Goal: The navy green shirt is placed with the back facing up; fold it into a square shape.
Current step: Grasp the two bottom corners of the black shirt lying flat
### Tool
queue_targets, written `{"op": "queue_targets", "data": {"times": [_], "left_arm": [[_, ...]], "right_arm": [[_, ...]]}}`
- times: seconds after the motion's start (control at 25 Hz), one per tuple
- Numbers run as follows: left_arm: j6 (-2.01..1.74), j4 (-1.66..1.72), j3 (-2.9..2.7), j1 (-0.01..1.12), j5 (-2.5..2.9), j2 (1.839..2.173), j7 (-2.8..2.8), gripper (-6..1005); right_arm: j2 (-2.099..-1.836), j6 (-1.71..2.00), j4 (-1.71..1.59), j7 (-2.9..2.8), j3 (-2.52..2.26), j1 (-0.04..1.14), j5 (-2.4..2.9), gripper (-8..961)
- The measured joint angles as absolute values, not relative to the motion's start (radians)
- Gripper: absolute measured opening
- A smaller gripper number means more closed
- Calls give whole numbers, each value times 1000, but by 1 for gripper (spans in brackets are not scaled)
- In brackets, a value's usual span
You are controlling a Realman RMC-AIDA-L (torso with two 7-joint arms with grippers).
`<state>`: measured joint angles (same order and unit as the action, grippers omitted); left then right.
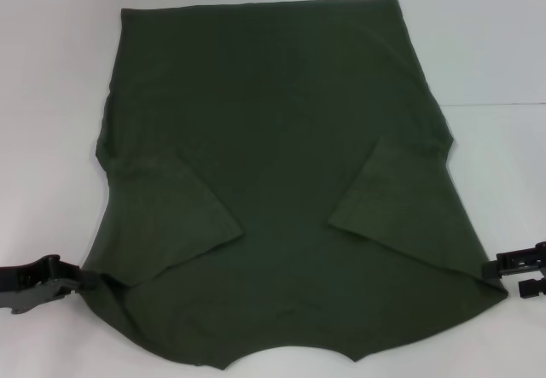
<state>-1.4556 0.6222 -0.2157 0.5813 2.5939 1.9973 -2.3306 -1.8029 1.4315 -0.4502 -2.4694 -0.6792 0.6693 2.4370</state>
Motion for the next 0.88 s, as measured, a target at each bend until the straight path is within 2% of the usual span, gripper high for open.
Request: {"op": "queue_targets", "data": {"times": [0.88], "left_arm": [[-1447,621,-215,584,2584,1996,-2321,30]], "right_arm": [[-1847,1373,-437,-2465,-699,687,2439,929]]}}
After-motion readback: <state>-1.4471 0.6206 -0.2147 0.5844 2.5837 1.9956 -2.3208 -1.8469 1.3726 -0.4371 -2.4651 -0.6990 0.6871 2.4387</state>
